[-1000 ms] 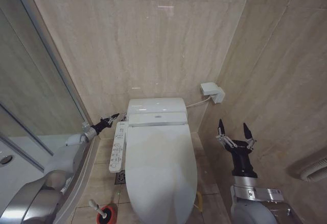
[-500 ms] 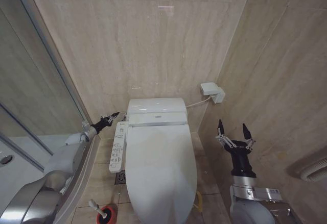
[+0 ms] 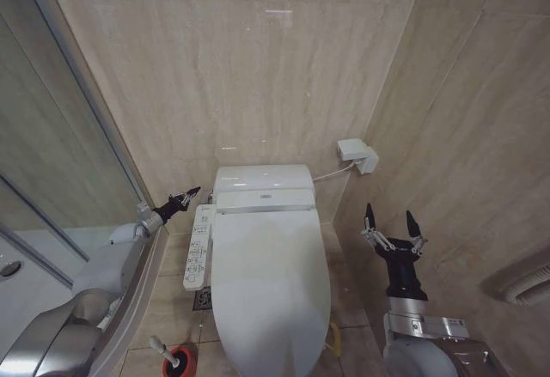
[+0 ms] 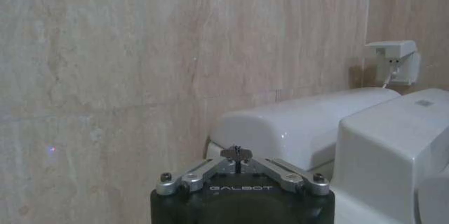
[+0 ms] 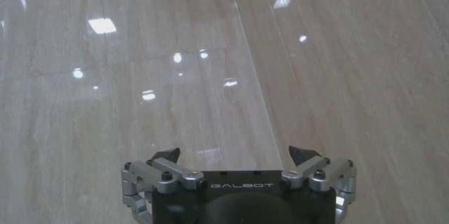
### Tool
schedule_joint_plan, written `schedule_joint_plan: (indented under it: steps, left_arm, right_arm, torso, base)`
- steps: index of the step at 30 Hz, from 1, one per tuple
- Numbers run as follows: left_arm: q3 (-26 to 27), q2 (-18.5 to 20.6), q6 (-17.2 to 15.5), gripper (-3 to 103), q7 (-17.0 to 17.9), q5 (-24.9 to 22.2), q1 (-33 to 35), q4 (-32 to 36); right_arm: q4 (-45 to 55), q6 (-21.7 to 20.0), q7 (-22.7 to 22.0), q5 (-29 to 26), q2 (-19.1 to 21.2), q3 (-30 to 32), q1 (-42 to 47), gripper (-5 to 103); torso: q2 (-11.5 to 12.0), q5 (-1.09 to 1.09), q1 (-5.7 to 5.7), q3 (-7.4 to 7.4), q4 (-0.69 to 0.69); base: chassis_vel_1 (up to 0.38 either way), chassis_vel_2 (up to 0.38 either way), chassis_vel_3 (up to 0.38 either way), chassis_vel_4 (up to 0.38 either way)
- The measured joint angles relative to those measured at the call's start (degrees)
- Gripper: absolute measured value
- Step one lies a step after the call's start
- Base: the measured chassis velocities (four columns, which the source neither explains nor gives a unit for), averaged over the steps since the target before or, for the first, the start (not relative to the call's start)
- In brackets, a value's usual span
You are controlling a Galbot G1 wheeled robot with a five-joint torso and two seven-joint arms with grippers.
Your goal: Open the toilet lid, clean the toilet bowl with a toilet brush, close the toilet lid, and flush.
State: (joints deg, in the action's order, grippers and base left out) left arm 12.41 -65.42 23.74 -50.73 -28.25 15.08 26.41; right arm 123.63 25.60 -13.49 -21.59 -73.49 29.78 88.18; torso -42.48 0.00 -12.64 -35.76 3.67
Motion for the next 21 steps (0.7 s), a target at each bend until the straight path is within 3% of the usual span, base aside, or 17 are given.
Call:
schedule_joint_plan:
  steps: [21]
  left_arm:
    - [0.36,0.21,0.07,0,0.0,-0.28,0.55,0.5]
  right_arm:
    - [-0.92,0.5,1.22,-0.73,1.0,0.31,-0.72,100]
  torso:
    - [0.0,0.0,0.0,0.0,-0.01]
  base:
    - [0.0,0.0,0.0,0.0]
